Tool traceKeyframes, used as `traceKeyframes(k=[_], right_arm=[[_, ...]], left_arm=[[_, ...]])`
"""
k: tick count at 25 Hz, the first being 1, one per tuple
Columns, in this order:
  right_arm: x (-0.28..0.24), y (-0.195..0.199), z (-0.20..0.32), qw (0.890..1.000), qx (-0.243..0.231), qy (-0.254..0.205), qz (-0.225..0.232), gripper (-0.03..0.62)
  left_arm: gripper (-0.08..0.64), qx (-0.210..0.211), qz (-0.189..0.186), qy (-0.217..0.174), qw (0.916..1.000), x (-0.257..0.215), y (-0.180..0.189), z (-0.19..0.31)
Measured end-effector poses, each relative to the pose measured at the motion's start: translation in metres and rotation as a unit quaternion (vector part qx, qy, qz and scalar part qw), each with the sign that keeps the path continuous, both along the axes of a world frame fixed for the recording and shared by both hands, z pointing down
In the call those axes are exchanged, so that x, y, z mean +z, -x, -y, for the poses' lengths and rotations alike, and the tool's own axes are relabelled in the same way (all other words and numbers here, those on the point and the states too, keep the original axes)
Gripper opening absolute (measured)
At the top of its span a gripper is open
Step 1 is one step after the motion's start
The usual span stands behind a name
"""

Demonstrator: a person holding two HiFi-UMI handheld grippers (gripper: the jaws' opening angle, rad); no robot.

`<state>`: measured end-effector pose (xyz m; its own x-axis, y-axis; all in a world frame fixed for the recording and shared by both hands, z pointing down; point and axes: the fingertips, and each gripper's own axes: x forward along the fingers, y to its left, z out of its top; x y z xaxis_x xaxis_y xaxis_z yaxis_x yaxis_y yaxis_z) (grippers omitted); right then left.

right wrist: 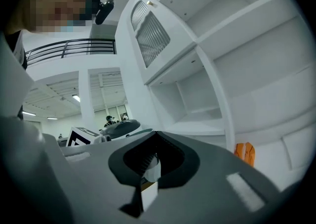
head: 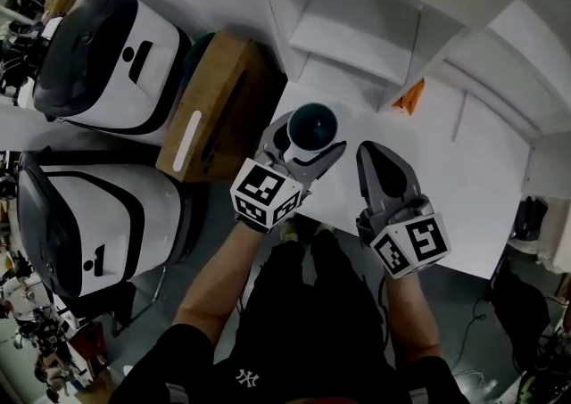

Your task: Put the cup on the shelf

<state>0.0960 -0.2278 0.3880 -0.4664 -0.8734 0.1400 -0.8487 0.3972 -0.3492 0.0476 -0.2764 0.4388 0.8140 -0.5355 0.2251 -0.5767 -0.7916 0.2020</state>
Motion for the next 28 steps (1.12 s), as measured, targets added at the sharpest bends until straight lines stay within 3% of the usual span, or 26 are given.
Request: traceKeyframes(k=[11, 28], right_arm=[[0.068, -0.007, 0.038, 0.998, 0.05, 0.033, 0.02, 0.011], [0.141, -0.011, 0.092, 0.993, 0.112, 0.023, 0.019, 0.011]], left_arm=[[0.385, 0.031, 0.004, -0.006, 0.9995, 0.073, -0.026, 0.055], [0.385, 0.1, 0.014, -0.013, 0.9947, 0.157, -0.075, 0.125]])
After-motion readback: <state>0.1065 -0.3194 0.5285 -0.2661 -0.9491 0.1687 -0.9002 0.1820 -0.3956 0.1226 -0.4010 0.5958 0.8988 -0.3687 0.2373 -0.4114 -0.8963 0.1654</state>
